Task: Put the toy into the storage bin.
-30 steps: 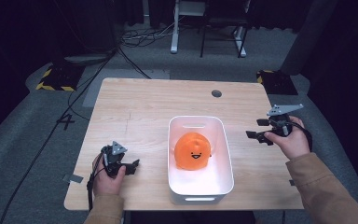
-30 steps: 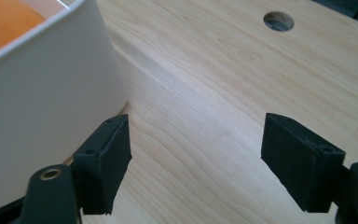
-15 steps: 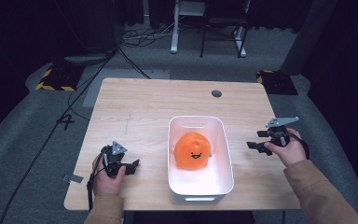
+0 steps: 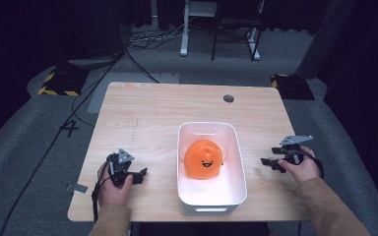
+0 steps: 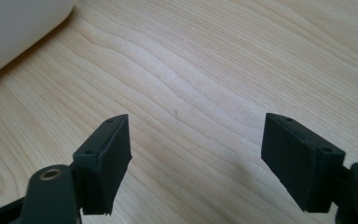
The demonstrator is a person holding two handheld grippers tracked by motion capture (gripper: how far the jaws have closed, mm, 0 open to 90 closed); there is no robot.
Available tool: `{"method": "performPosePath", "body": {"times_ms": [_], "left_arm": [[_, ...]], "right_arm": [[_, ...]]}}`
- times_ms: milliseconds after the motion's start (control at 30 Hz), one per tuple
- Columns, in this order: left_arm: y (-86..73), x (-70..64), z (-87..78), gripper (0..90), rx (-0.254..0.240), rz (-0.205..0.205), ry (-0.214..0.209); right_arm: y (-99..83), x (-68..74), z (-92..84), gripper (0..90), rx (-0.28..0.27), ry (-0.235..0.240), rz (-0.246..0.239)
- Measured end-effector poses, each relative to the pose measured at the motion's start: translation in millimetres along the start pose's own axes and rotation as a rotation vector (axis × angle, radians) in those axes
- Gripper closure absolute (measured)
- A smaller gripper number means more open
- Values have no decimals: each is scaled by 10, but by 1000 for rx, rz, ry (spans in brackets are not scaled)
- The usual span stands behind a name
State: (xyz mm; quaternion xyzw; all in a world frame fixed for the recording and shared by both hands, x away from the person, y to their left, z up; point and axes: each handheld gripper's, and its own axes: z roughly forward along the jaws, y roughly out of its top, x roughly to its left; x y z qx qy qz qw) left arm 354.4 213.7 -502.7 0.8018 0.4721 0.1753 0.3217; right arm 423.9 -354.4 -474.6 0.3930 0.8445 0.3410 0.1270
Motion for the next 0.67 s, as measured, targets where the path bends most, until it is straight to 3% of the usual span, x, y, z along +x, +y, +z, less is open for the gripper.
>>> {"method": "performPosePath", "body": {"times_ms": [267, 433, 667], "left_arm": [[0, 0, 0, 143, 0, 0, 0], [0, 0, 0, 144, 0, 0, 0], [0, 0, 0, 143, 0, 0, 0]], "right_arm": [[-179, -46, 77, 231, -25, -15, -7], [-286, -64, 116, 210, -100, -32, -50], [-296, -89, 110, 162, -92, 3, -88]]}}
